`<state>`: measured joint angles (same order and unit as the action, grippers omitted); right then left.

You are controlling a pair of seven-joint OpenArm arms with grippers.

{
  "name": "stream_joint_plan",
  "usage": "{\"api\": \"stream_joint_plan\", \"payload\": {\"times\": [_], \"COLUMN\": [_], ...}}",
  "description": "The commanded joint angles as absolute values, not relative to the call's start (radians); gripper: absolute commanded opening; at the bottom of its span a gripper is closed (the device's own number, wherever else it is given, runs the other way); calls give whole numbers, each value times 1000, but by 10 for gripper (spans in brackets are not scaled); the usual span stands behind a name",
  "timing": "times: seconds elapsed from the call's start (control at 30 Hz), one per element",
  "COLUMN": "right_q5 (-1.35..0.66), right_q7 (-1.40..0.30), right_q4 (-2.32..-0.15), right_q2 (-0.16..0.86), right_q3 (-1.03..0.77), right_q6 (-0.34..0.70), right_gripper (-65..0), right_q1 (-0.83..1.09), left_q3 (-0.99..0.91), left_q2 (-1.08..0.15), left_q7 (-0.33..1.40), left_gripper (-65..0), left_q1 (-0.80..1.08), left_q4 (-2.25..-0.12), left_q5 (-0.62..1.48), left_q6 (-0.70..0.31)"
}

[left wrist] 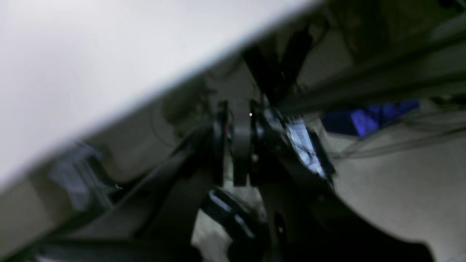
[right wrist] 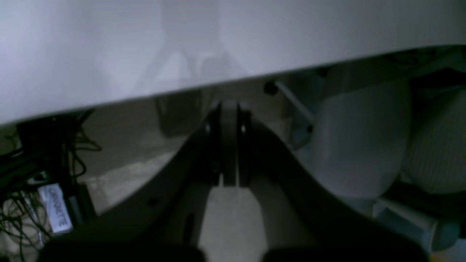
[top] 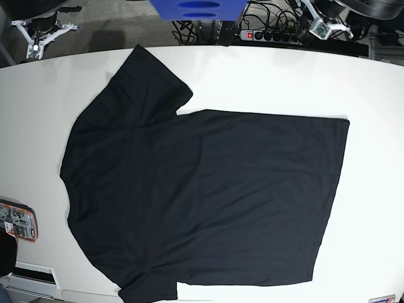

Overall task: Fold the T-shirt properly
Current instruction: 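Move both grippers down toward the shoulder corners of the black T-shirt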

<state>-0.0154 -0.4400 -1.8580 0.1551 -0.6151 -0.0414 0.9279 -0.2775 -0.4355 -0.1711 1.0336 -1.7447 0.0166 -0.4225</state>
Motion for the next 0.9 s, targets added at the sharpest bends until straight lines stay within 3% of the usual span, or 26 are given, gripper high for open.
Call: {"api": "stream_joint_plan", "payload": {"times": [0.0,0.33,0.6,0.7,0.87], "right_q5": [-12,-5,10,130,463], "right_q7": [-414,-409,-318,-323,-325], "right_q4": [-1890,-1933,-1952,-1952,-1952], "right_q2": [165,165,257,305,308], "right_q3": [-625,-625,-618,-598,-489], "right_q6": [-47,-44,-42,-42,4], "right_gripper": [-646,-645,-644,-637,-511], "right_q1": [938,997,1017,1018,1018], "left_q3": [-297,-458,-572,-593,-605], "left_q2": [-444,-446,-384,-361,-361], "left_q7": [-185,-183,-188,-185,-82], "left_gripper": [-618,-616,-616,-615,-605], "left_q1": [1050,1041,905,865,863], "left_q4": [-1784,-1890,-1908,-1942,-2008], "left_q5": [21,-4,-311,-421,-559], "left_q6": [-420,-420,-420,-420,-421]}}
